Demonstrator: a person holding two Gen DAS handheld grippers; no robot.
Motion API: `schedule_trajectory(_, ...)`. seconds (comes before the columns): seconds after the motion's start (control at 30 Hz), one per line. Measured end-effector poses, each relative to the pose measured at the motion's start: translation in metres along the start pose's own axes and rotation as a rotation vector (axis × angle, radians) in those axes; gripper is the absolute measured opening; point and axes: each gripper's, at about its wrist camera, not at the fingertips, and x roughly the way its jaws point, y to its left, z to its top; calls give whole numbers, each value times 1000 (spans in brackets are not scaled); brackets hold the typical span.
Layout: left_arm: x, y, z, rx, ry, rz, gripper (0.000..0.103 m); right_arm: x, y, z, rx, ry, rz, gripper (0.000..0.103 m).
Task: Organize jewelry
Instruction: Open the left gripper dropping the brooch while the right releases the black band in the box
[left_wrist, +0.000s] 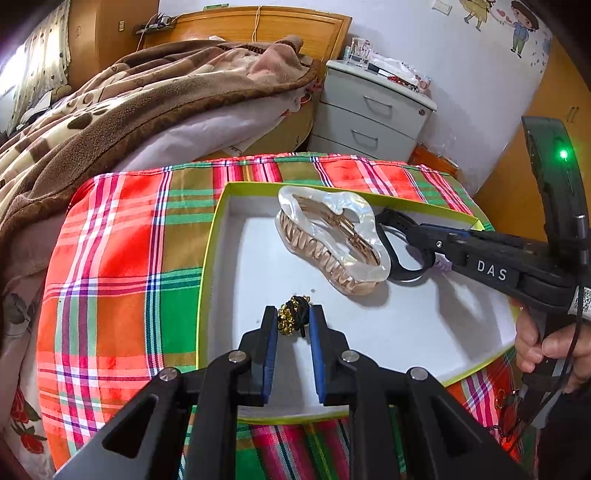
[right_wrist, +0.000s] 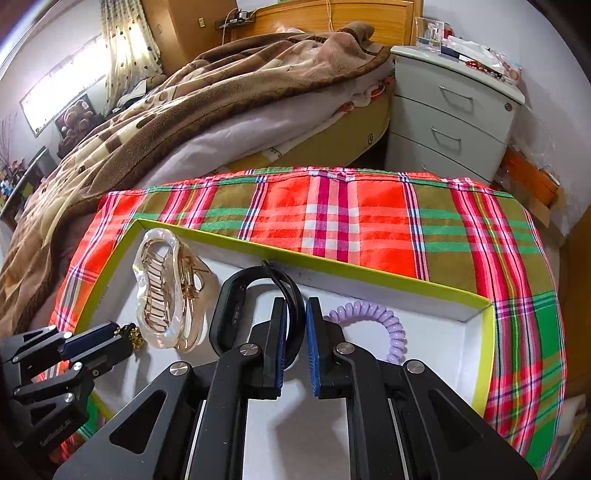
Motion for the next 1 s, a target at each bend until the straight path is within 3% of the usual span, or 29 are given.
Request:
schedule_trajectory(0.4, 6, -2, -1, 12, 19, 8, 27, 2, 3, 2, -6, -6, -19, 11)
schedule_trajectory(0.47, 6, -2, 0, 13, 20, 10, 28, 1, 3, 2, -6, -11, -17, 15)
schedule_trajectory(0.77, -2, -3, -3, 1, 8, 14, 44, -15, 4, -1, 8, -50, -14, 19)
schedule_trajectory(0.8, -5, -4, -4, 2, 5, 11, 44, -18, 4, -2, 5, -58, -14, 21)
schedule_trajectory(0.87, -10, -6, -6, 7, -4, 7, 44, -23, 6, -4, 6, -70, -14, 36)
schedule_trajectory(1.0, -23, -11, -8, 17, -25, 14, 45, -35, 8, -9, 12, -93, -9, 37)
